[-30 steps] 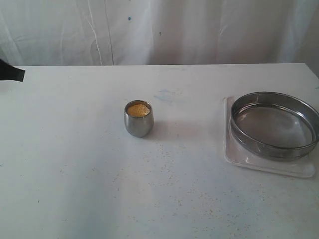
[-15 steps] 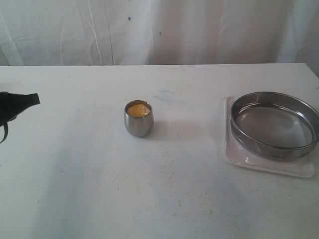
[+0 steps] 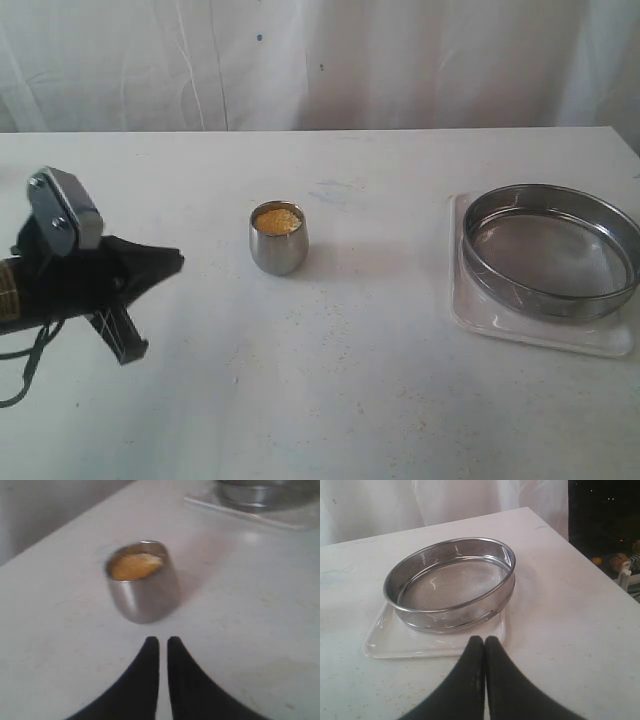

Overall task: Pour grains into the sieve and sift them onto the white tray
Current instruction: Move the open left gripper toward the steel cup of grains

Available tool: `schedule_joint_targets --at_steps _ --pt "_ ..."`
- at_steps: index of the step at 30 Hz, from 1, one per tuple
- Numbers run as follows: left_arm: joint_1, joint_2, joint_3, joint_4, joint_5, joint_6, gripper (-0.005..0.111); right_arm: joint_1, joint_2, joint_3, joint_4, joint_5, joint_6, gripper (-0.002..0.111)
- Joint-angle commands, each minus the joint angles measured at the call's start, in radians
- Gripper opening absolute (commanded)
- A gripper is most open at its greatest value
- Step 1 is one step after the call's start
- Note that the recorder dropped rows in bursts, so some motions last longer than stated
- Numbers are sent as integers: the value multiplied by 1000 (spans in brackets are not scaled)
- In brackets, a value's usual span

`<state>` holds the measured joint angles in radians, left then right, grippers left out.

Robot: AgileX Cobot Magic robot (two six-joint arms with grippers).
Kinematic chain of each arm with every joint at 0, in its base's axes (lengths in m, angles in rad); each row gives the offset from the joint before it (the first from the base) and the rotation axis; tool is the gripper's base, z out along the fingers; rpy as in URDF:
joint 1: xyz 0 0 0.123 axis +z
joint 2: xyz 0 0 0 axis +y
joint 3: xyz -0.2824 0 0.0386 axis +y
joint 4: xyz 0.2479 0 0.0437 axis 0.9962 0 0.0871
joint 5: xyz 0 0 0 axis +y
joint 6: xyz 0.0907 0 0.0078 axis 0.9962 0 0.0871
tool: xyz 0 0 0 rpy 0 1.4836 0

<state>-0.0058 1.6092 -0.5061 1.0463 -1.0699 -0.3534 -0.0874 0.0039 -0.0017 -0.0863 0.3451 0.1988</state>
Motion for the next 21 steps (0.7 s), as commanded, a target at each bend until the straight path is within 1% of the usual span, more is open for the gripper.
schedule_joint_targets --at_steps 1,2,3,5,11,14,16,17,21 --pt "-17 23 -12 212 165 -60 67 -5 -4 2 -8 -2 0 0" --pt "-17 23 -12 207 230 -120 91 -5 -4 2 -8 -2 0 0" --pt "-17 23 -14 183 279 -174 105 -5 -4 2 -8 -2 0 0" --pt "-17 23 -14 152 266 -170 105 -5 -4 2 -8 -2 0 0" --pt "-17 23 -14 151 200 -170 105 -5 -4 2 -8 -2 0 0" --pt "-17 23 -14 151 184 -201 105 -5 -4 2 -8 -2 0 0" --pt "-17 23 -14 151 101 -201 105 -5 -4 2 -8 -2 0 0" --pt "-17 23 -14 151 37 -201 105 -5 -4 2 -8 -2 0 0" --pt "-17 23 -14 151 -126 -201 105 -5 -4 2 -8 -2 0 0"
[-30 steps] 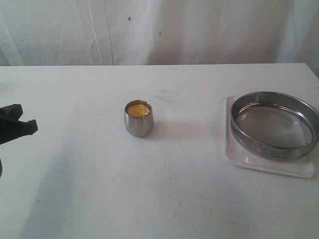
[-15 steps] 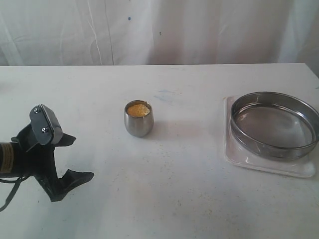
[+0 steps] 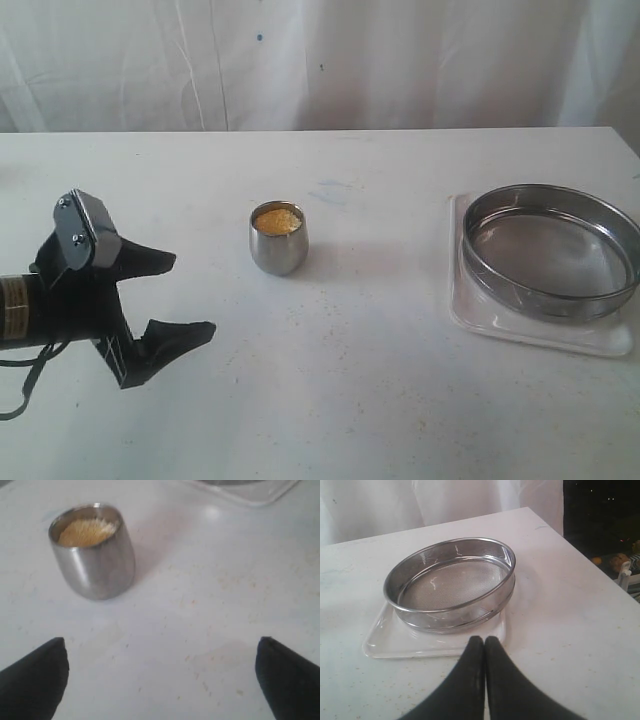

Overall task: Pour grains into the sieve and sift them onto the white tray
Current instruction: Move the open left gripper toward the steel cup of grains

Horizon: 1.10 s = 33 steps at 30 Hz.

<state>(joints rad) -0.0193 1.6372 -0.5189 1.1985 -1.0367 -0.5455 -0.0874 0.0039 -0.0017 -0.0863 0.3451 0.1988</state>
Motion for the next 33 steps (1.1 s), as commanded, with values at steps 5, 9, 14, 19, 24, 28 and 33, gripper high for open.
schedule_joint_targets --at_steps 5,9,14,19,24,28,33 --pt "-3 -5 -1 2 -184 3 105 -5 -4 2 -8 -2 0 0" --pt "-3 -5 -1 -9 -181 90 105 -5 -4 2 -8 -2 0 0" --pt "-3 37 -16 -119 -147 236 105 -5 -4 2 -8 -2 0 0" --pt "-3 182 -180 -90 -127 223 105 -5 -4 2 -8 -2 0 0" --pt "-3 314 -394 214 -184 10 105 -5 -4 2 -8 -2 0 0" --pt "-3 367 -453 253 -172 -103 105 -5 -4 2 -8 -2 0 0" --pt "-3 377 -458 261 -91 -117 105 -5 -4 2 -8 -2 0 0"
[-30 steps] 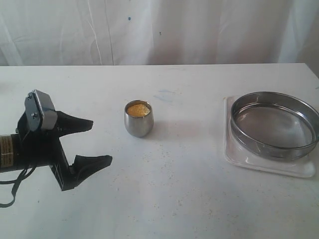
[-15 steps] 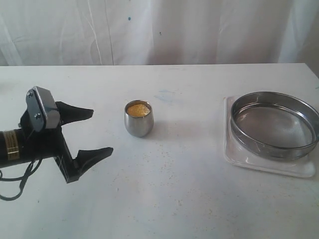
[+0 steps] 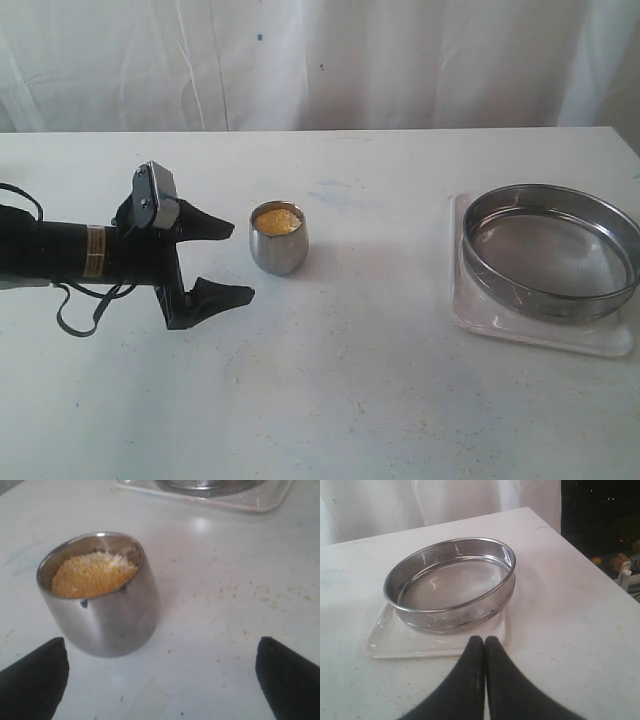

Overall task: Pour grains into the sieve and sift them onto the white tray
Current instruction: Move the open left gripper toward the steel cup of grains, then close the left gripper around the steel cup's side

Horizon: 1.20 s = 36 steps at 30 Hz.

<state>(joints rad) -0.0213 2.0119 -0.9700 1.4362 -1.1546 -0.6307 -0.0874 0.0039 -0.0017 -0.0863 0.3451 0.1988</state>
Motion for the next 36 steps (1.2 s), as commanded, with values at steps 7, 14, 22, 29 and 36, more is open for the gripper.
schedule_joint_targets --at_steps 7,14,22,29,36 --pt "-1 2 -7 24 -66 -49 105 -5 -4 2 -8 -2 0 0" --pt "-1 2 -7 -16 -66 -49 105 -5 -4 2 -8 -2 0 0" --pt "-1 2 -7 -150 -66 -44 105 -5 -4 2 -8 -2 0 0" --pt "-1 2 -7 -176 -66 -46 105 -5 -4 2 -8 -2 0 0" --pt "-1 2 -7 -179 86 92 105 -5 -4 2 -8 -2 0 0"
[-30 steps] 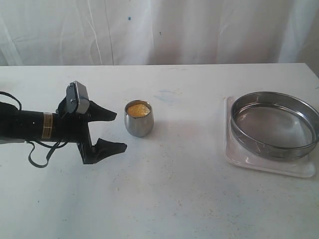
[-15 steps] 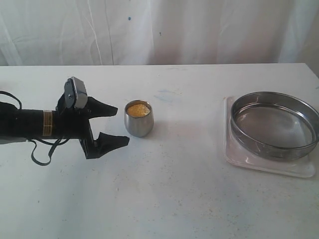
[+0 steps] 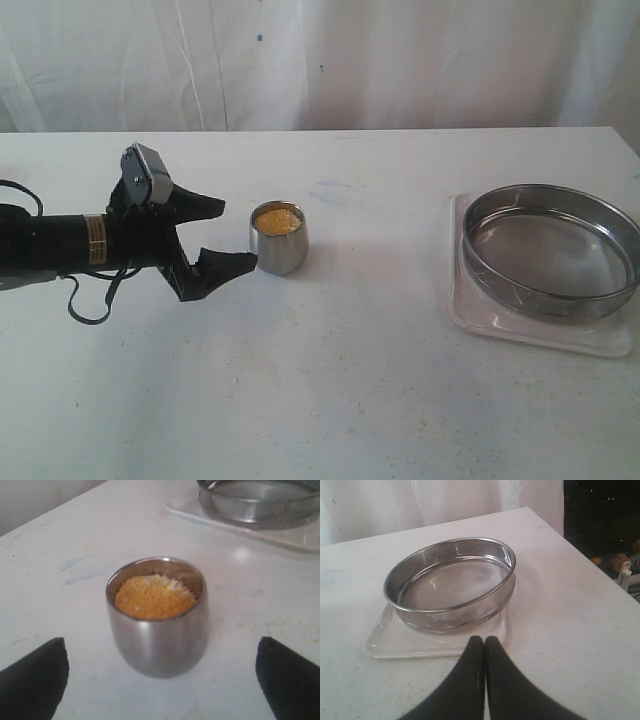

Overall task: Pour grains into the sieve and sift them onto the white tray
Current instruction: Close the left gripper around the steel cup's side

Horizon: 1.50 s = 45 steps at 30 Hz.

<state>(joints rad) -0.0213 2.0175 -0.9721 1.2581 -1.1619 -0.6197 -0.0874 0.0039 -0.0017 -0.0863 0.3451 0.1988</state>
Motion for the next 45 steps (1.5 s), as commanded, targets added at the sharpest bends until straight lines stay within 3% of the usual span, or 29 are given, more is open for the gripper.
schedule_joint_targets --at_steps 1,8,14,21,28,35,39,45 --pt "-1 -3 -5 -1 113 94 105 -5 -4 2 -8 -2 0 0" --pt "-18 -3 -5 -43 100 175 105 -5 -4 2 -8 -2 0 0" --pt "-78 -3 -7 -53 146 215 105 -5 -4 2 -8 -2 0 0" --pt "-92 -3 -7 -202 165 254 105 -5 -4 2 -8 -2 0 0" --pt "-92 100 -139 -87 125 55 105 -5 -4 2 -8 -2 0 0" --pt "-100 174 -157 -76 67 138 105 -5 -4 2 -8 -2 0 0" --pt "-121 211 -162 -158 -15 176 105 -5 -4 2 -8 -2 0 0" --pt "-166 253 -222 -160 9 176 105 -5 -4 2 -8 -2 0 0"
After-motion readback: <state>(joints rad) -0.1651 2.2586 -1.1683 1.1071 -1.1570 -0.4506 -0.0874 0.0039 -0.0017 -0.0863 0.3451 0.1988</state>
